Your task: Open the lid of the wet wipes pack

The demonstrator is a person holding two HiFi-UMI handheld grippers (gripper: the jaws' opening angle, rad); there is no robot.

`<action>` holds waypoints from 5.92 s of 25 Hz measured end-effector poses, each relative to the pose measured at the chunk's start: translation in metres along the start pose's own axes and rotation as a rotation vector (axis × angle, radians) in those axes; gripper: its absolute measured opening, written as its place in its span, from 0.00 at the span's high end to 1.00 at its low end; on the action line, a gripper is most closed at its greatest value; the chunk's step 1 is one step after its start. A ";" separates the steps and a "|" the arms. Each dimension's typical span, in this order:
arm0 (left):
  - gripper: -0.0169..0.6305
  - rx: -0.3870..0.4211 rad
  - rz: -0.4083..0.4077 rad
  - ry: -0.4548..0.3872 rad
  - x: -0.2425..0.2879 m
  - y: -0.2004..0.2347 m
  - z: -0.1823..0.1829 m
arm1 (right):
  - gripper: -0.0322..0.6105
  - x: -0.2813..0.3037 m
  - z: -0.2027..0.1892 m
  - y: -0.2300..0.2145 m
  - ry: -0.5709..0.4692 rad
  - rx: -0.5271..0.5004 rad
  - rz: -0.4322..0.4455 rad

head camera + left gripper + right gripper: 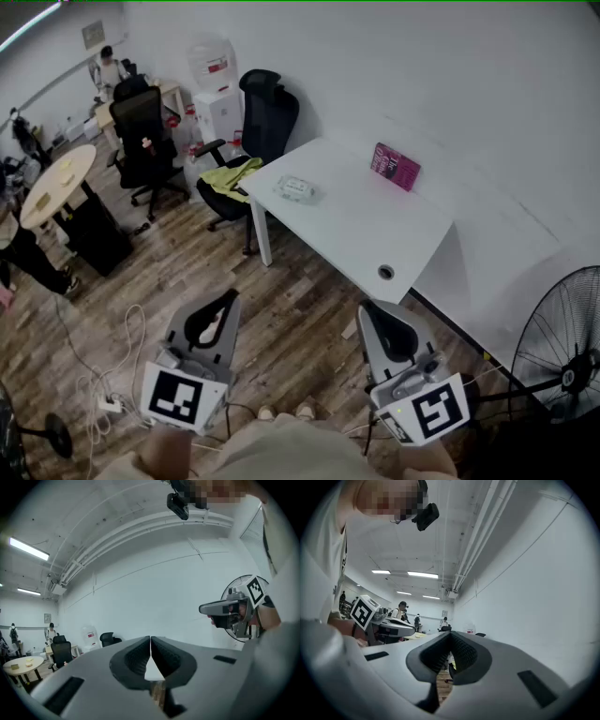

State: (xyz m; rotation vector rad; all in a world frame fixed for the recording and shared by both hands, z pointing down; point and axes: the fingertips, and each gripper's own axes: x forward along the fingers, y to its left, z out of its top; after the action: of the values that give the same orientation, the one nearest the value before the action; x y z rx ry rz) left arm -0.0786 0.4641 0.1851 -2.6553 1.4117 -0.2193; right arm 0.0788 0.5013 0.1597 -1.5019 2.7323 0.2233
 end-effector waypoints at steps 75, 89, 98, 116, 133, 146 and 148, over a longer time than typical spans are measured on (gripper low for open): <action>0.94 -0.034 -0.247 0.265 0.474 0.316 -0.193 | 0.63 0.498 -0.284 -0.246 0.528 -0.045 -0.125; 0.94 0.010 -0.288 0.473 0.633 0.316 -0.278 | 0.63 0.589 -0.410 -0.339 0.706 -0.024 0.036; 0.94 0.020 -0.350 0.586 0.671 0.306 -0.328 | 0.64 0.607 -0.474 -0.346 0.818 0.042 0.086; 0.94 -0.004 -0.557 0.722 0.696 0.301 -0.444 | 0.63 0.618 -0.576 -0.320 1.053 -0.130 0.077; 0.94 -0.019 -0.716 0.819 0.699 0.281 -0.514 | 0.67 0.627 -0.612 -0.312 1.167 -0.308 0.127; 0.94 -0.079 -0.727 0.837 0.701 0.280 -0.520 | 0.82 0.629 -0.595 -0.312 1.144 -0.201 0.094; 0.94 -0.085 -0.729 0.844 0.701 0.280 -0.520 | 0.83 0.633 -0.587 -0.317 1.129 -0.186 0.081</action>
State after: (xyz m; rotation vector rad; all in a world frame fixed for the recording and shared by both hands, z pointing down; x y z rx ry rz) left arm -0.0154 -0.2956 0.6936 -3.1685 0.4331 -1.4986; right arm 0.0363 -0.2750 0.6517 -1.9907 3.6532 -0.5825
